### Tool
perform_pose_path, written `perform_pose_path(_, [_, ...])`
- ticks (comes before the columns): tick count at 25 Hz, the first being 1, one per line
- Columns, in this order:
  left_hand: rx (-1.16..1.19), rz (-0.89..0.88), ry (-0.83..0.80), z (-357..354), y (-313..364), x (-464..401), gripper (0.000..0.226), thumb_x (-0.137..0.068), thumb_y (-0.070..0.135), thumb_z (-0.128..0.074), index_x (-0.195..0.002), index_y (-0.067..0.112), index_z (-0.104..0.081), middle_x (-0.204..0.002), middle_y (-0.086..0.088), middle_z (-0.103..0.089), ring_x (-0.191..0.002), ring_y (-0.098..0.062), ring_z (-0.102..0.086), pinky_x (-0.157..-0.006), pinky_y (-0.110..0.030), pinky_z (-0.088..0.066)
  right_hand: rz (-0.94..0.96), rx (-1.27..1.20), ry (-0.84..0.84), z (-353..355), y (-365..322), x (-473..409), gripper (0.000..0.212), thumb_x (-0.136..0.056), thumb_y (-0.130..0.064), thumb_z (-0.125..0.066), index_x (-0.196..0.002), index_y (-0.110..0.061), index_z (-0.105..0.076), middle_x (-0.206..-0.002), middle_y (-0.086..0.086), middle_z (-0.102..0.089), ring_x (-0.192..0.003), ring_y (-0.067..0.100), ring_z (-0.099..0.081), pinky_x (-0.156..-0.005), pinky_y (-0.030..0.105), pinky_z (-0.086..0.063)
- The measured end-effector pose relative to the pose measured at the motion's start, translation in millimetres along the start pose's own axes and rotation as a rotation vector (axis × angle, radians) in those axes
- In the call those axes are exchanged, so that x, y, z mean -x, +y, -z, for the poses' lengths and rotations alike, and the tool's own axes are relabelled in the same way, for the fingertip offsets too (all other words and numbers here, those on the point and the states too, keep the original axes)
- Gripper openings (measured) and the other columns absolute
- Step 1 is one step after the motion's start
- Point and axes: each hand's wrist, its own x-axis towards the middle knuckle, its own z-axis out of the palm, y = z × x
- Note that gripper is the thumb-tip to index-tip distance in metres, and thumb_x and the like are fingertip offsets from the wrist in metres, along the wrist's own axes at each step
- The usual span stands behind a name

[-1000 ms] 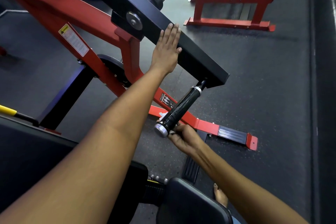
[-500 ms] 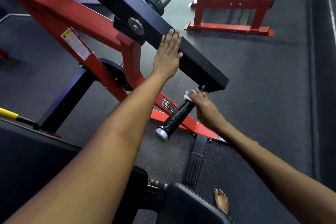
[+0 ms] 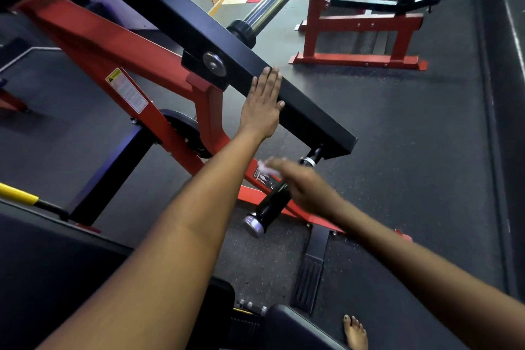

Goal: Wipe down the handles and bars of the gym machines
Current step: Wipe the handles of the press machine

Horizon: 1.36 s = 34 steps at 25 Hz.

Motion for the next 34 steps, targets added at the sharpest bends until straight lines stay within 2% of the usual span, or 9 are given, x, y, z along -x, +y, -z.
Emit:
perform_pose_path(4, [-0.012,0.002,-0.006,-1.1,-0.3,-0.7,0.06,-0.105,0.032,-0.021,-0.153,0.007,0.006,-0.161,-0.007,0.011,-0.148,-0.023,0.014,-0.117,-0.037,0.012,-0.273,0.295,-0.18,3.2,38.0,-36.4,0.032,-0.088,-0.014,-0.035,-0.096,-0.011,-0.065,-0.094,0.011,-0.066,-0.092,0.029,-0.062,-0.08,0.034,-0.045])
perform_pose_path(11, [-0.009,-0.01,0.009,-3.8,-1.6,-1.8,0.061,-0.105,0.033,-0.024,-0.153,0.007,0.003,-0.162,-0.007,0.007,-0.148,-0.023,0.011,-0.12,-0.037,0.009,-0.011,0.199,-0.064,-50.1,-30.3,-7.8,0.03,-0.078,-0.022,-0.034,-0.071,-0.014,-0.062,-0.063,0.002,-0.063,-0.055,0.023,-0.057,-0.061,0.033,-0.049])
perform_pose_path(16, [-0.01,-0.009,0.003,-3.6,-0.5,-0.5,0.061,-0.105,0.032,-0.024,-0.153,0.007,0.003,-0.162,-0.008,0.008,-0.148,-0.024,0.011,-0.118,-0.036,0.011,0.13,-0.237,-0.185,-39.5,-48.6,16.4,0.028,-0.091,0.001,-0.04,-0.104,-0.002,-0.064,-0.098,0.013,-0.068,-0.089,0.017,-0.064,-0.078,0.025,-0.049])
perform_pose_path(18, [-0.001,-0.007,0.006,-3.1,-1.5,-1.1,0.061,-0.105,0.032,-0.024,-0.153,0.007,0.004,-0.162,-0.007,0.008,-0.148,-0.023,0.011,-0.118,-0.036,0.011,0.024,-0.277,0.025,-16.0,-22.8,-1.2,0.027,-0.09,0.003,-0.043,-0.107,0.003,-0.063,-0.102,0.018,-0.067,-0.093,0.004,-0.058,-0.082,0.011,-0.044])
perform_pose_path(20, [0.005,-0.004,0.005,-1.3,-1.3,-1.3,0.061,-0.105,0.031,-0.024,-0.153,0.007,0.003,-0.162,-0.007,0.008,-0.148,-0.023,0.011,-0.118,-0.036,0.011,-0.257,-0.109,0.098,2.8,11.2,-30.3,0.032,-0.089,-0.016,-0.04,-0.103,-0.003,-0.064,-0.099,0.015,-0.068,-0.091,0.009,-0.06,-0.082,0.022,-0.047])
perform_pose_path(22, [0.003,-0.001,0.0,-1.3,0.0,-1.4,0.061,-0.105,0.031,-0.024,-0.153,0.007,0.003,-0.162,-0.007,0.008,-0.148,-0.023,0.011,-0.118,-0.036,0.011,-0.387,0.295,-0.181,1.4,26.2,-45.9,0.034,-0.086,-0.024,-0.036,-0.097,-0.01,-0.065,-0.092,0.012,-0.068,-0.088,0.026,-0.063,-0.076,0.033,-0.046])
perform_pose_path(24, [0.003,0.0,0.003,-2.6,-0.7,-2.3,0.061,-0.105,0.031,-0.024,-0.153,0.007,0.003,-0.162,-0.007,0.007,-0.148,-0.023,0.011,-0.118,-0.036,0.011,-0.314,0.437,-0.33,-10.9,18.4,-44.9,0.042,-0.08,-0.027,-0.028,-0.09,-0.012,-0.066,-0.087,0.009,-0.069,-0.082,0.028,-0.062,-0.069,0.029,-0.037])
perform_pose_path(28, [-0.003,0.002,-0.002,-4.8,-1.2,-2.7,0.061,-0.104,0.032,-0.025,-0.153,0.007,0.002,-0.162,-0.007,0.006,-0.149,-0.024,0.01,-0.118,-0.037,0.01,-0.124,0.354,-0.287,-35.3,-15.5,-28.6,0.039,-0.072,-0.025,-0.029,-0.08,-0.013,-0.065,-0.077,0.004,-0.068,-0.069,0.024,-0.061,-0.064,0.026,-0.038])
perform_pose_path(34, [-0.024,0.007,0.0,-4.5,-1.9,-2.0,0.061,-0.105,0.033,-0.023,-0.153,0.007,0.003,-0.162,-0.007,0.008,-0.148,-0.024,0.01,-0.117,-0.036,0.012,0.064,-0.257,-0.088,-63.3,-62.6,15.9,0.03,-0.086,0.007,-0.042,-0.099,-0.005,-0.066,-0.1,0.01,-0.069,-0.091,0.021,-0.065,-0.082,0.031,-0.05])
